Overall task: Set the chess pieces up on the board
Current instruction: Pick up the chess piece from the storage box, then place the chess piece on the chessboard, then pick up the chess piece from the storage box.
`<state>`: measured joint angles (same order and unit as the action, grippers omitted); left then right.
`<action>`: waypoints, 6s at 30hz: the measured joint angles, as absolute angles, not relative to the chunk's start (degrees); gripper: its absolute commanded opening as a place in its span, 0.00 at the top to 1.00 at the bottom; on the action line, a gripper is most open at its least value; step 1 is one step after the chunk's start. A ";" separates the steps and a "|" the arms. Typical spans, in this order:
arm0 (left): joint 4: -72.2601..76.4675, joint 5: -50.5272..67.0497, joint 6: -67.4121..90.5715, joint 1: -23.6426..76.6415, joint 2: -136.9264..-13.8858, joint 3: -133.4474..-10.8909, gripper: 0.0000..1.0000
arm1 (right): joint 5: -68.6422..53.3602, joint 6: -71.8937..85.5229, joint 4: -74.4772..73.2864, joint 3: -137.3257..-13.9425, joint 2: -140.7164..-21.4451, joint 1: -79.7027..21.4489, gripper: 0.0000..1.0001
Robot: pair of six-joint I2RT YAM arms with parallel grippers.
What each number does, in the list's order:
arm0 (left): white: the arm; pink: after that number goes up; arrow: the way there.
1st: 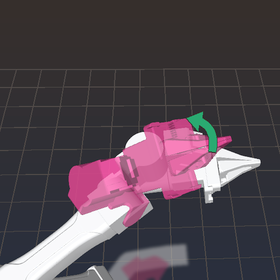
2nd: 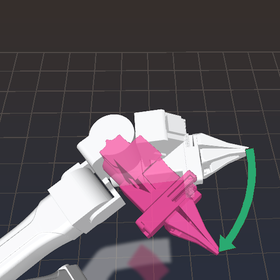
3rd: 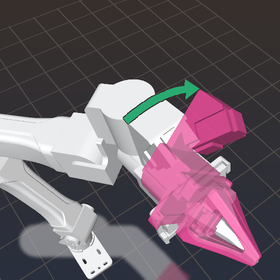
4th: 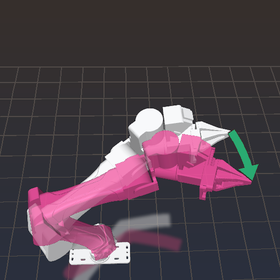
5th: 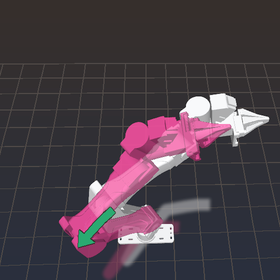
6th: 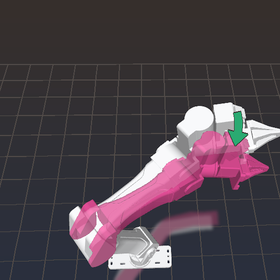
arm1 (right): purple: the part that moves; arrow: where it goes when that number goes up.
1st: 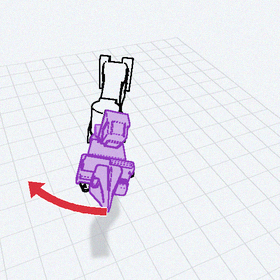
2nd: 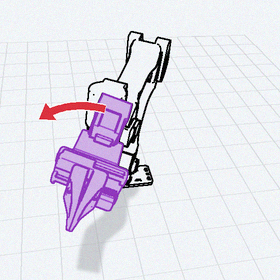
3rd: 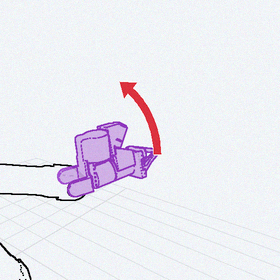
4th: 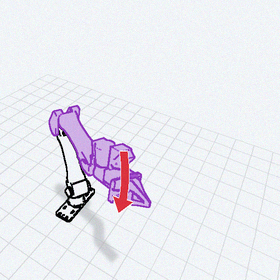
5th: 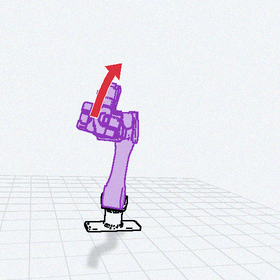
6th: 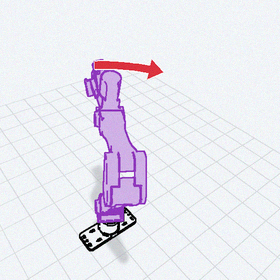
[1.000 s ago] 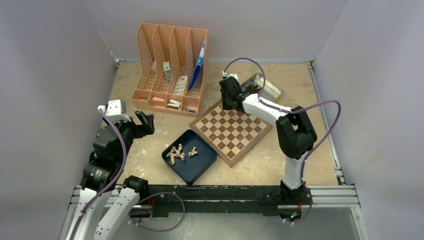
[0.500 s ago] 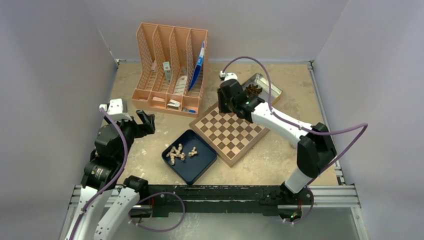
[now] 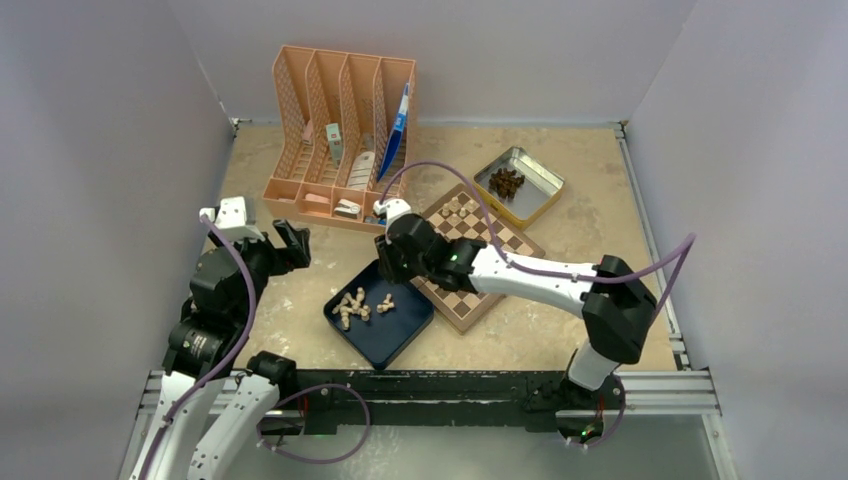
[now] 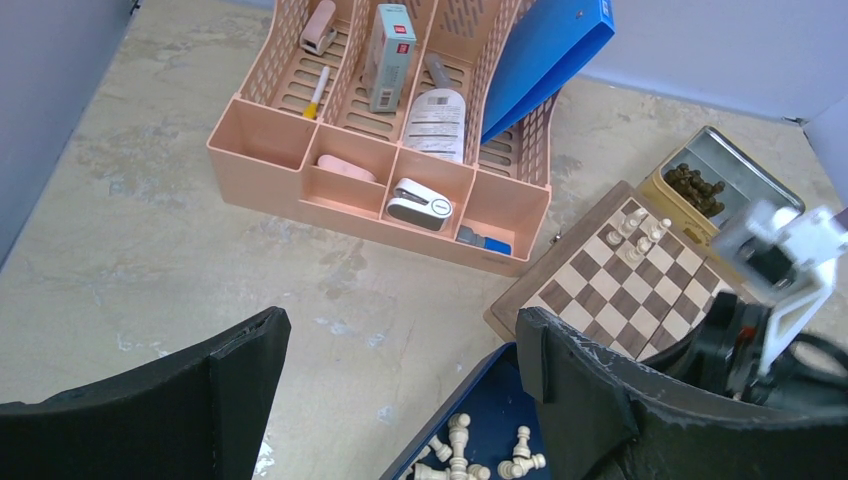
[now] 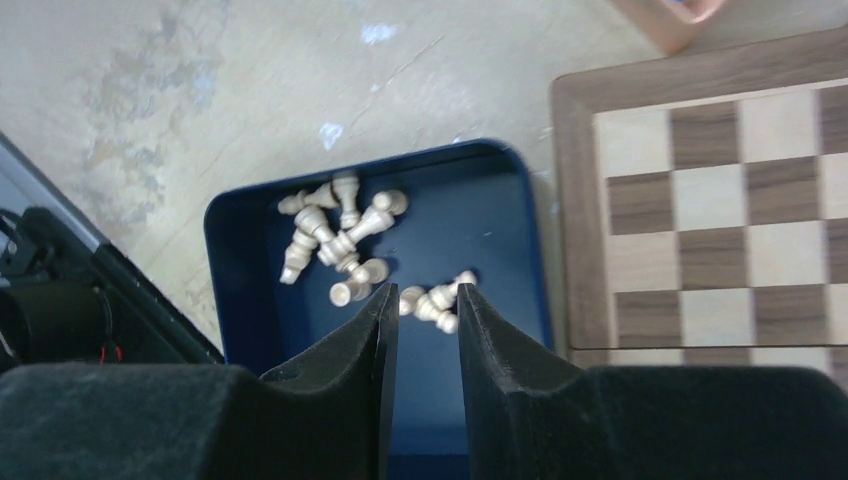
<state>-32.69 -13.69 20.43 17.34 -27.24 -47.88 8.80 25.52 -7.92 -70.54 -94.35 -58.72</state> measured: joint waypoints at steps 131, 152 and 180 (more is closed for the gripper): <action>-32.69 -13.08 20.40 17.34 -26.96 -47.88 0.16 | 15.55 22.39 -13.02 -78.74 -110.32 -37.36 0.73; -32.69 -13.08 20.40 17.34 -26.98 -47.88 0.16 | 15.09 23.09 -13.76 -78.50 -108.16 -37.36 0.68; -32.71 -13.30 20.45 17.34 -27.73 -47.88 0.17 | 8.12 27.46 -8.69 -69.23 -93.89 -60.45 0.68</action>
